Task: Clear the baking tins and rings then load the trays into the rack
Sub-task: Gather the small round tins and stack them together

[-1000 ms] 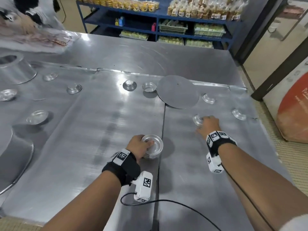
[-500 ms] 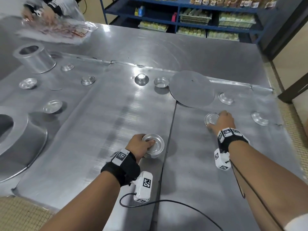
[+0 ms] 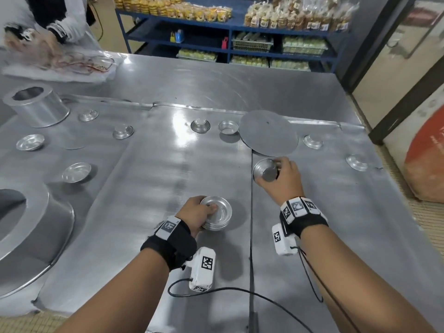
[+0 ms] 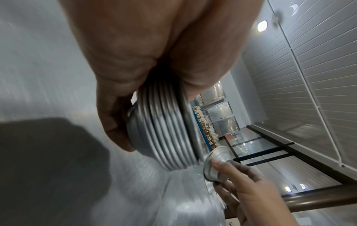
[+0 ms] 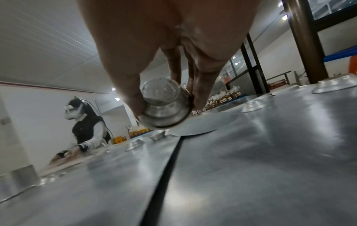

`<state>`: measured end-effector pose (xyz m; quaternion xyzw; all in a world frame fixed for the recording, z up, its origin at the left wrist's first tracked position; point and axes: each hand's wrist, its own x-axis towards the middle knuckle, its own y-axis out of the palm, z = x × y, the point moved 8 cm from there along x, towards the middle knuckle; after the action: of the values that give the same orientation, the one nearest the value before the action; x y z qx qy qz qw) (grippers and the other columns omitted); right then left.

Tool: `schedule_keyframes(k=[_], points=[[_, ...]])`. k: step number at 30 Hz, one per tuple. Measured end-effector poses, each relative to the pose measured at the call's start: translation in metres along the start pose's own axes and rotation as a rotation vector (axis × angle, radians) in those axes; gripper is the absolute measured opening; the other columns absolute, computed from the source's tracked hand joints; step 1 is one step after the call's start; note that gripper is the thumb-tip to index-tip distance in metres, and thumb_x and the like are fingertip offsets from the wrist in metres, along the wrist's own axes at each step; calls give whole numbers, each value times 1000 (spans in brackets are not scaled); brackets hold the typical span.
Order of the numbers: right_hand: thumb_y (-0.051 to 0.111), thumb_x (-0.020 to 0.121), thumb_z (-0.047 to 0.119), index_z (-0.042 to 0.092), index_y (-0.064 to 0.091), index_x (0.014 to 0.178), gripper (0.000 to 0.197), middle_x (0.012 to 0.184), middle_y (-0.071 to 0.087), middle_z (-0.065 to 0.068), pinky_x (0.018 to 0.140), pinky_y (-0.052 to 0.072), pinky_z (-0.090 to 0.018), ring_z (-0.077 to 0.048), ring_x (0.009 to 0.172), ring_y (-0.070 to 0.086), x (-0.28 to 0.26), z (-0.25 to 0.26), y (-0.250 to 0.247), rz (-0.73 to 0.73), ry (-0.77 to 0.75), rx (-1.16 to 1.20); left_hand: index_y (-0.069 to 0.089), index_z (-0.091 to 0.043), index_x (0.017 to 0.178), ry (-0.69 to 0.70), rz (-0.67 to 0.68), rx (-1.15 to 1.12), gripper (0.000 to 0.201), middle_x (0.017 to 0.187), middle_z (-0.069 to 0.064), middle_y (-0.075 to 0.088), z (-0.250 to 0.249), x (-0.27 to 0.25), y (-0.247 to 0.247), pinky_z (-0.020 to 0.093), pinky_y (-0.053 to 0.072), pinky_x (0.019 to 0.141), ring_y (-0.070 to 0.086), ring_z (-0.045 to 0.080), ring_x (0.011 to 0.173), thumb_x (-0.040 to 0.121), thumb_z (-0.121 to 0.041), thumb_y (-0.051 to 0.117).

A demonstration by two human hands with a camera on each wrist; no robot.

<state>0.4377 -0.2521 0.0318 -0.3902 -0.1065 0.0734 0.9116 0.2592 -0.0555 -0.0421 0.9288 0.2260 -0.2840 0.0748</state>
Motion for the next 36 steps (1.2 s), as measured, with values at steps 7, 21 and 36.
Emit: schedule_keyframes(k=[7, 21, 36], points=[[88, 59, 38, 23, 49, 117, 71, 114, 52, 3, 91, 52, -36, -18, 102, 58, -56, 78, 29, 39, -108, 133, 67, -1, 98, -30, 78, -77, 15, 89, 21, 62, -7, -12, -31, 48, 49, 80, 60, 31, 81, 87, 6, 61], [89, 56, 34, 31, 46, 112, 70, 109, 65, 13, 93, 56, -31, -5, 104, 65, -146, 150, 103, 226, -123, 401, 72, -1, 106, -113, 284, -278, 44, 91, 18, 71, -11, -25, -84, 32, 57, 66, 70, 28, 71, 98, -41, 55], [82, 71, 9, 17, 48, 124, 65, 130, 61, 18, 103, 50, -32, -3, 116, 62, -181, 169, 151, 413, 8, 563, 66, 6, 111, 14, 260, -168, 21, 93, 24, 69, -2, -33, -141, 37, 59, 67, 68, 33, 78, 93, 6, 55]])
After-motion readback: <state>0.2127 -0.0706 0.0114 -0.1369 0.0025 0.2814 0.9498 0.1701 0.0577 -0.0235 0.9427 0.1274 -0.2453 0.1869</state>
